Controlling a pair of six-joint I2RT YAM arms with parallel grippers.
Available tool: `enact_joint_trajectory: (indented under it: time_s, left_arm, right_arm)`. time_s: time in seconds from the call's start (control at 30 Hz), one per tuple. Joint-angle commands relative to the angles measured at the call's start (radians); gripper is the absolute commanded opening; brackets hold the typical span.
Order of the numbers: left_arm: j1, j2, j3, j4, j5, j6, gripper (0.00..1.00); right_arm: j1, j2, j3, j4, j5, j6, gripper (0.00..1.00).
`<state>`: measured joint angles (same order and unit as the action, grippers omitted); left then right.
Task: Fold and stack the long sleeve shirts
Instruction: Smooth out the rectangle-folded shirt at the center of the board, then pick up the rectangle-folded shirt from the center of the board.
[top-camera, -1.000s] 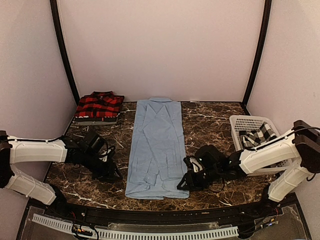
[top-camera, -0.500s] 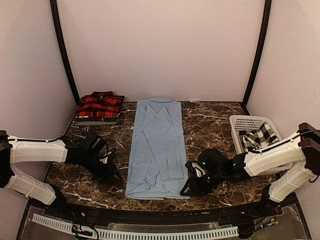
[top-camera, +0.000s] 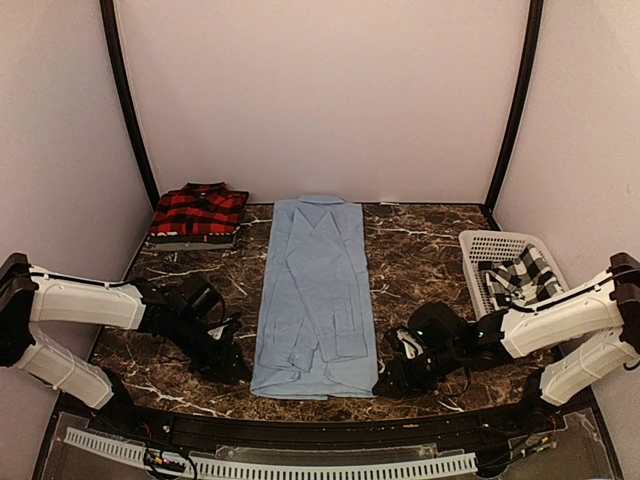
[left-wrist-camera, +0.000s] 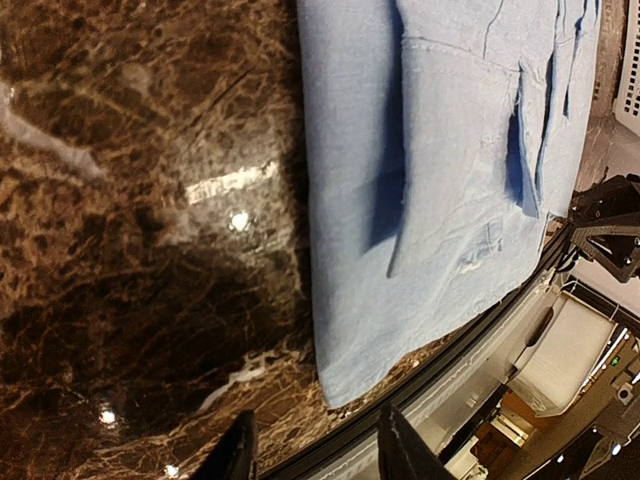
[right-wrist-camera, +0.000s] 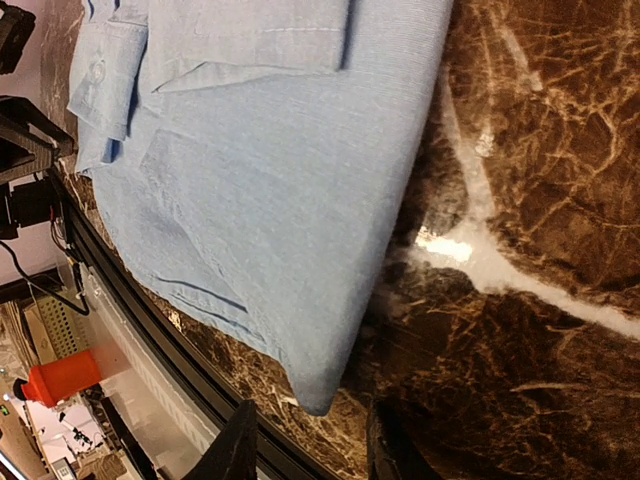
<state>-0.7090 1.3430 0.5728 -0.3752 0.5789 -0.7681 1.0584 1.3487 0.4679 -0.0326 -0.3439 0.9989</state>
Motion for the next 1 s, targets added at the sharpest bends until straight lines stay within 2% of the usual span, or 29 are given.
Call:
enact_joint_trajectory:
  time_s: [0.0, 0.5, 0.8, 0.97]
  left_arm:
    - [-0.017, 0.010, -0.034, 0.050, 0.036, -0.024, 0.39]
    - [-0.060, 0.073, -0.037, 0.124, 0.046, -0.067, 0.38]
    - [-0.085, 0.112, -0.027, 0.169, 0.053, -0.099, 0.31]
    - [-0.086, 0.114, -0.008, 0.134, 0.010, -0.079, 0.31]
  right_arm:
    - [-0.014, 0.018, -0.040, 0.140, -0.025, 0.052, 0.34]
    - [-0.042, 0.032, -0.097, 0.247, -0.048, 0.103, 0.34]
    - [-0.041, 0.066, -0.100, 0.287, -0.056, 0.107, 0.34]
    - [-0.050, 0.064, -0.109, 0.293, -0.053, 0.107, 0.34]
